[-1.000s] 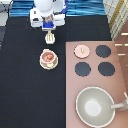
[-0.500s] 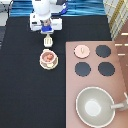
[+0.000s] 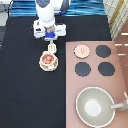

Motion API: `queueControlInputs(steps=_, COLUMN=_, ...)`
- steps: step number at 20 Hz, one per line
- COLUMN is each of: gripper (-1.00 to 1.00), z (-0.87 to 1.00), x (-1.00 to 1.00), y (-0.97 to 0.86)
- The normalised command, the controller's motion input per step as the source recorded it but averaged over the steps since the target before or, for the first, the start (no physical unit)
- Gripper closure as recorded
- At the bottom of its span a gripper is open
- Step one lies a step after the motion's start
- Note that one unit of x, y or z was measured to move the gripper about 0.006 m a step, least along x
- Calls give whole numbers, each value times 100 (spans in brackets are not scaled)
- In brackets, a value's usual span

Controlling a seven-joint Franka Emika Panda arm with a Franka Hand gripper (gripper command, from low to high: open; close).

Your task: Take the lid off the pot, put the pot on the plate, and use the tool to push the pot to the front of the table.

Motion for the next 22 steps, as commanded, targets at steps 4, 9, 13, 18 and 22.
queueControlInputs(steps=4, gripper=100, z=27, x=100, y=-8)
queueControlInputs(steps=9, gripper=100, z=25, x=100, y=-14)
queueControlInputs(steps=13, gripper=100, z=11, x=100, y=-20)
queueControlInputs(steps=18, gripper=100, z=0, x=100, y=-24)
queueControlInputs(steps=22, gripper=100, z=0, x=100, y=-22)
